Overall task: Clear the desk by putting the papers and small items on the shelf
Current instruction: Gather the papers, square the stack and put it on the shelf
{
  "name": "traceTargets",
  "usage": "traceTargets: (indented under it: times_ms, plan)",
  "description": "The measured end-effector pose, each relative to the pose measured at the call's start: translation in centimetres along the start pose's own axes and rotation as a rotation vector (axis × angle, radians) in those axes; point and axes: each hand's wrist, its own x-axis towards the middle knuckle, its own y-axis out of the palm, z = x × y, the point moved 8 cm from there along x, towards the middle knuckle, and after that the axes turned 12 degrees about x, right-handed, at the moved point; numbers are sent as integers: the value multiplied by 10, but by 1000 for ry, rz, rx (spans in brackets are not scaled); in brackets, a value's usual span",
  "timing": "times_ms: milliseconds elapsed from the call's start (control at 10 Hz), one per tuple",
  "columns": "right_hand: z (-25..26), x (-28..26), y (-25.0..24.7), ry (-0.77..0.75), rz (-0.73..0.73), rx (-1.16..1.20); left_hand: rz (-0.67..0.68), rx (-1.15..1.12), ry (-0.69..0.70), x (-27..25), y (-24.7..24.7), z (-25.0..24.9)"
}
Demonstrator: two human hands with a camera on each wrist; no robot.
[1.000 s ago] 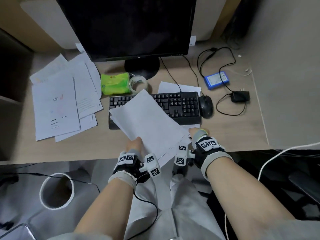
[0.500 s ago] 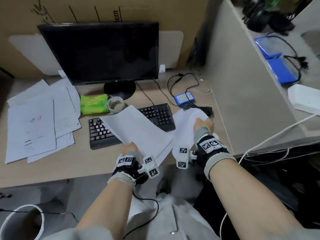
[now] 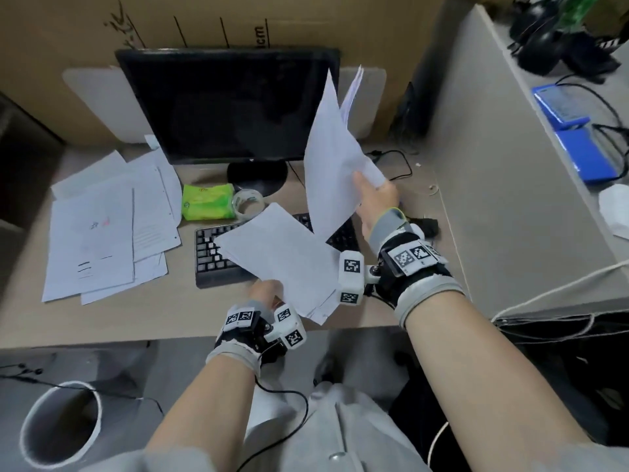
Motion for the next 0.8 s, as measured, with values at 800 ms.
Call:
traceTargets:
  times_ms: [800]
  plan:
    - [-171,-19,-122,793,-36,-802,50,-93,-168,53,-5,41]
